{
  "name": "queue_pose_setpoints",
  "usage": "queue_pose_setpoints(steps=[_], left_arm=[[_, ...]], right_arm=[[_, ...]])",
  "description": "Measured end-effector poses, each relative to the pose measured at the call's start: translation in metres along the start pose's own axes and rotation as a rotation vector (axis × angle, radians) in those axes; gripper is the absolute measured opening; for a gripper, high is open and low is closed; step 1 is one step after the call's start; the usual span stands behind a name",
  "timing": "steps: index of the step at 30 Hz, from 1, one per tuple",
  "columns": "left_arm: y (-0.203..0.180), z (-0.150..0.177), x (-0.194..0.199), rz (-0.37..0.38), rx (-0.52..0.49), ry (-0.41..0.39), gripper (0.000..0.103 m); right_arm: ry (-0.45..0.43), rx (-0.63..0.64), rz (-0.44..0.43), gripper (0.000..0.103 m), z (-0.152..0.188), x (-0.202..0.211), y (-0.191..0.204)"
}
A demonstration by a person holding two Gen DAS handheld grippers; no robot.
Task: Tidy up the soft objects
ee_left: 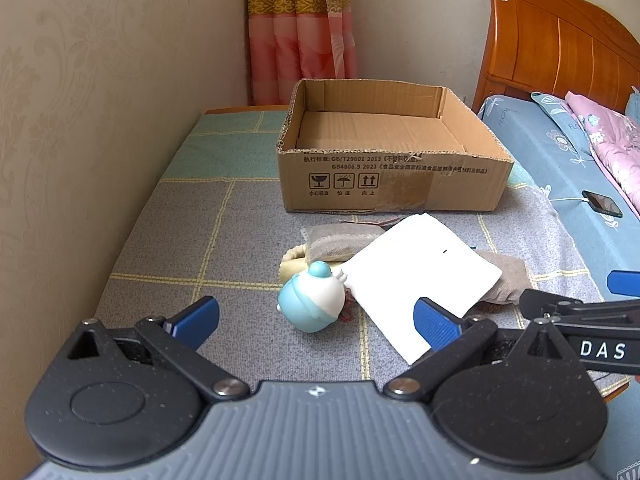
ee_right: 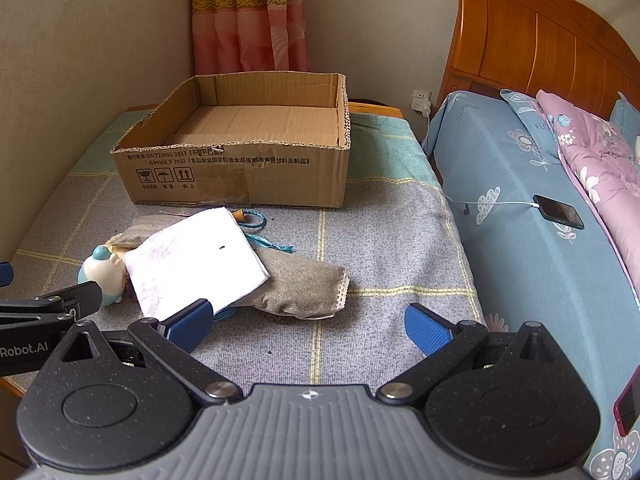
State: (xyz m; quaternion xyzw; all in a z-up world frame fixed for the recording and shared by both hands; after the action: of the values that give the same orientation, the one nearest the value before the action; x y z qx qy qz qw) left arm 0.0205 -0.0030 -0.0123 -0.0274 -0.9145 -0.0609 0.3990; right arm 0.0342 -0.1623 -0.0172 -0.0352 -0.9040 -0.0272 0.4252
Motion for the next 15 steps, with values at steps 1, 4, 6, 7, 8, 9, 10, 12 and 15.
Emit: queue_pose_setpoints(steps=[1,4,6,7,8,9,10,12,15], left_arm=[[0.0,-0.0006,0.0002,0.0,0.0,0.0,0.102],[-0.0001,-0.0005,0.0004,-0.001,-0.003,-0.001,0.102],[-0.0003,-0.002,0.0015,0.001,-0.006,-0.004,0.102],[-0.0004,-0.0028,0.0018,0.001,-0.009,-0.006,0.102],[-0.0006,-0.0037,0.0019,0.002,-0.012,-0.008,0.102],[-0.0008,-0.0045,0.002,0.004,-0.015,-0.013,0.102],[-0.0009,-0.005,0.0019,0.006,-0.019,-0.018,0.102],[-0.0006,-0.005,0.002,0.013,-0.024,-0.029,0.102],[0.001,-0.0057,0.0006,0.025,-0.035,-0.043,0.102]], right_arm=[[0.0,0.0,0.0,0.103,0.0004,-0.0004,-0.0002],[0.0,-0.001,-0.001,0.103,-0.0002,0.0,0.0001],[0.0,0.0,-0.001,0.103,-0.001,0.0004,0.0003],[-0.001,0.0,0.0,0.103,-0.0003,-0.0002,-0.0001],[-0.002,0.001,0.0,0.103,-0.0003,-0.0001,0.0],[-0.003,0.003,-0.001,0.103,-0.0009,0.0004,0.0003],[-0.005,0.003,-0.002,0.103,-0.0017,0.0006,0.0],[-0.011,0.005,-0.007,0.103,-0.0031,0.0012,-0.0001],[-0.031,0.02,-0.02,0.103,-0.0035,0.002,-0.0001]])
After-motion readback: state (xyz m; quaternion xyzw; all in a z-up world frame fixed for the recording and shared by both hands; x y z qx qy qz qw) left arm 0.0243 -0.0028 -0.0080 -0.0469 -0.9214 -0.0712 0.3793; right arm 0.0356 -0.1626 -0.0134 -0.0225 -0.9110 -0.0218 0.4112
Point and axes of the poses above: each gripper's, at about its wrist camera, not at the fingertips, and x roughly against the way its jaws point, y to its left, z to its underside, the point moved 3 cm from there along -x, roughly the way its jaws point, and after that the axes turned 8 degrees about -x, right-handed, at the moved point
